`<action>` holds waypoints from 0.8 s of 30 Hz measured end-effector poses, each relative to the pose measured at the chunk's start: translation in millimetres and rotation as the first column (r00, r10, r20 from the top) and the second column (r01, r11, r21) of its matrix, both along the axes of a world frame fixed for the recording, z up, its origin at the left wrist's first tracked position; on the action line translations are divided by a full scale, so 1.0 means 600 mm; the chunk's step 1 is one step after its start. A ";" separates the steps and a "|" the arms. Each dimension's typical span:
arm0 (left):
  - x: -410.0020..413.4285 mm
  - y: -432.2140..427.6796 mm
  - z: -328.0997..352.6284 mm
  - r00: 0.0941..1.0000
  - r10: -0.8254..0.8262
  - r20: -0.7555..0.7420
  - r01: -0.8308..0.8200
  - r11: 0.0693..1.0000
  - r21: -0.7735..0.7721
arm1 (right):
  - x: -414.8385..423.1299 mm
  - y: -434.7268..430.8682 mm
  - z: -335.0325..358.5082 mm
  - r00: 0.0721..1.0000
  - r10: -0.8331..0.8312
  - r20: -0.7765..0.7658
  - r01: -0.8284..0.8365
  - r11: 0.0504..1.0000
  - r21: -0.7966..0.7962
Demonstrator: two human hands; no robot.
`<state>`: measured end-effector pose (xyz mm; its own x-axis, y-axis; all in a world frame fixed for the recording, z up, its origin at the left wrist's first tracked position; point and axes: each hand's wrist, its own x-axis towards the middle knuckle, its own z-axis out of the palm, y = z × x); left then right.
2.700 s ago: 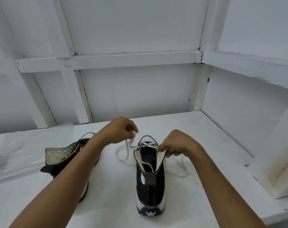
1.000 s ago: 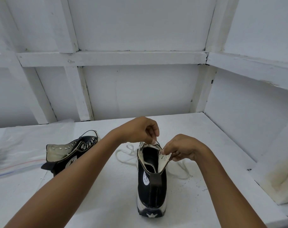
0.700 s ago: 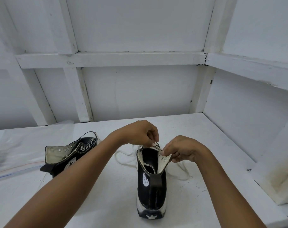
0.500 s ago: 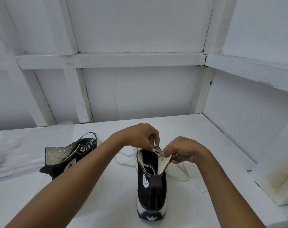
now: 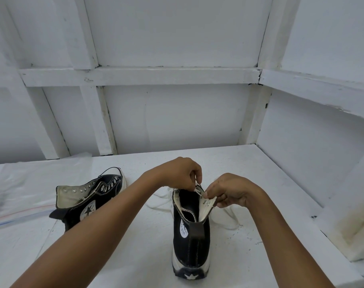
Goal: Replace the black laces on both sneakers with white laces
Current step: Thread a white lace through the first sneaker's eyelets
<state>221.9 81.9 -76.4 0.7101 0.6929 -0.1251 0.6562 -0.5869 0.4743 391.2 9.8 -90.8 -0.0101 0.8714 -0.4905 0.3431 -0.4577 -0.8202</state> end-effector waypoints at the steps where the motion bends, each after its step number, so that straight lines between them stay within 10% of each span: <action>1: 0.001 0.000 0.000 1.000 -0.004 -0.003 0.004 1.000 -0.001 | 0.000 0.000 0.000 1.000 0.000 -0.001 0.000 1.000 -0.001; 18: 0.010 -0.004 -0.001 0.997 -0.048 -0.064 0.046 0.998 -0.039 | 0.000 0.004 -0.013 0.992 0.041 0.123 -0.060 0.987 0.148; 24: -0.018 0.008 0.018 0.999 -0.012 0.053 0.020 0.989 -0.148 | 0.001 0.015 -0.020 0.930 -0.199 -0.309 0.261 0.950 0.172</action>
